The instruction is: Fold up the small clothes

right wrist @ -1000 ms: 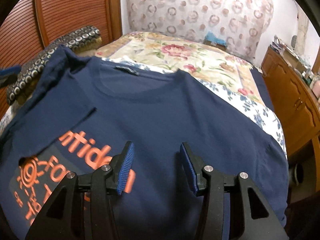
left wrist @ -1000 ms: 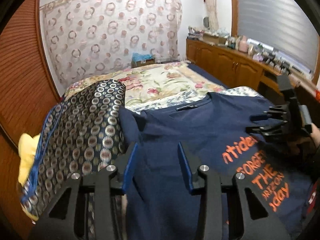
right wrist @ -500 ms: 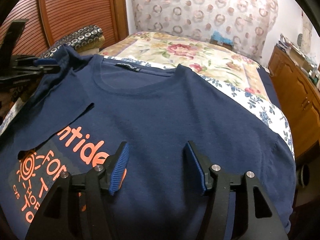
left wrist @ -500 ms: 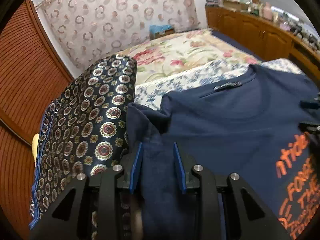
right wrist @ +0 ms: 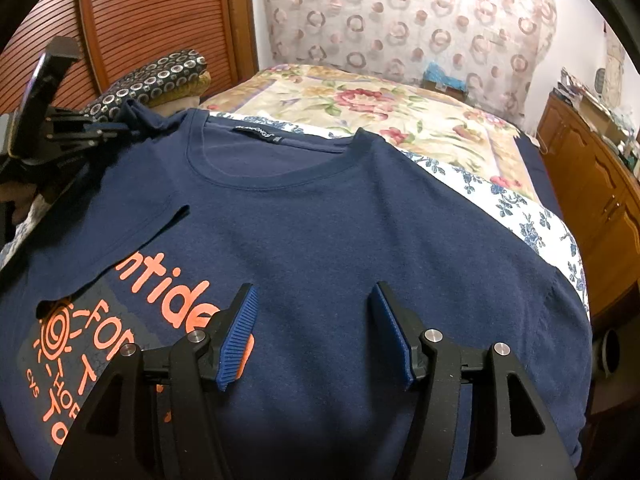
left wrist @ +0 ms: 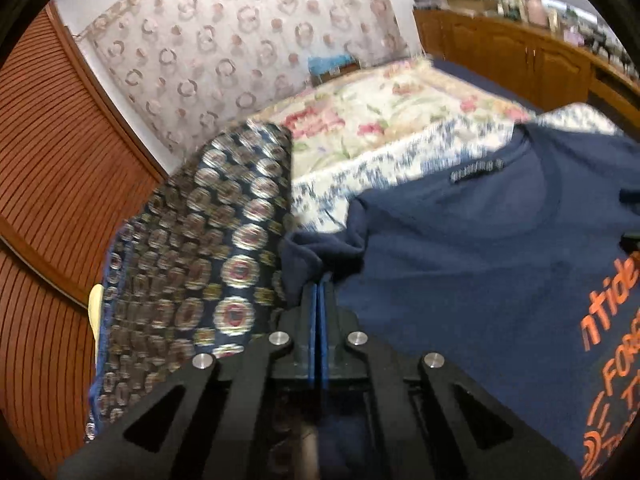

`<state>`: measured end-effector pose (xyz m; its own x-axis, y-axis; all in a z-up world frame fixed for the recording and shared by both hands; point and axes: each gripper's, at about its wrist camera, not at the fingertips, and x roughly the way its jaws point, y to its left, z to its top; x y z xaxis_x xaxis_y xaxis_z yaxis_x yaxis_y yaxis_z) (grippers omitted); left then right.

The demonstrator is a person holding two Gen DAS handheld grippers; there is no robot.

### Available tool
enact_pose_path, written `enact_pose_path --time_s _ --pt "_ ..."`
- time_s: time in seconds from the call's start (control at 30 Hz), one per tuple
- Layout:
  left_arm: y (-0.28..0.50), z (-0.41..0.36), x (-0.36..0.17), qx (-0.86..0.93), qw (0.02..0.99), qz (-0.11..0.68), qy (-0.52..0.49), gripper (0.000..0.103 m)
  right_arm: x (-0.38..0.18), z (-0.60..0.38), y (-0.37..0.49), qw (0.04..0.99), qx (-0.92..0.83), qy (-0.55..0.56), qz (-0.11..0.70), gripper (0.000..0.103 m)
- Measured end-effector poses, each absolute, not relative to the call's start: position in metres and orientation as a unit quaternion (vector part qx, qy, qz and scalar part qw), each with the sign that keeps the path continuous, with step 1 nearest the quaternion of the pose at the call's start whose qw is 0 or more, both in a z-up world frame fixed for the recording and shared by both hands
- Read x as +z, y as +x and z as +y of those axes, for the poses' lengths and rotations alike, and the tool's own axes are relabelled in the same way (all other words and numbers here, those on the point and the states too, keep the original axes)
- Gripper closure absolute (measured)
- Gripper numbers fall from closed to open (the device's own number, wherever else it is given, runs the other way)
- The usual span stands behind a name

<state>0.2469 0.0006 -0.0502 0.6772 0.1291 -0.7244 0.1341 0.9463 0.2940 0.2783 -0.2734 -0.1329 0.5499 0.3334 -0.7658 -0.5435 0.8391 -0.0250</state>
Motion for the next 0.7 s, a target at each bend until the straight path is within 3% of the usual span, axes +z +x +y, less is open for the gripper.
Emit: enact_pose_path --time_s 0.2,0.57,0.7 --pt "0.235 0.027 -0.012 0.007 0.925 0.357 0.129 0.103 -0.133 -0.273 0.278 0.871 0.252 -0.131 0.402 0.042" --pt "0.239 0.049 -0.003 -0.025 0.932 0.358 0.060 0.103 -0.133 -0.273 0.278 0.871 0.252 -0.130 0.402 0.041" --pt "0.232 0.044 0.003 -0.039 0.934 0.352 0.055 0.098 -0.133 -0.273 0.278 0.871 0.252 -0.131 0.402 0.041"
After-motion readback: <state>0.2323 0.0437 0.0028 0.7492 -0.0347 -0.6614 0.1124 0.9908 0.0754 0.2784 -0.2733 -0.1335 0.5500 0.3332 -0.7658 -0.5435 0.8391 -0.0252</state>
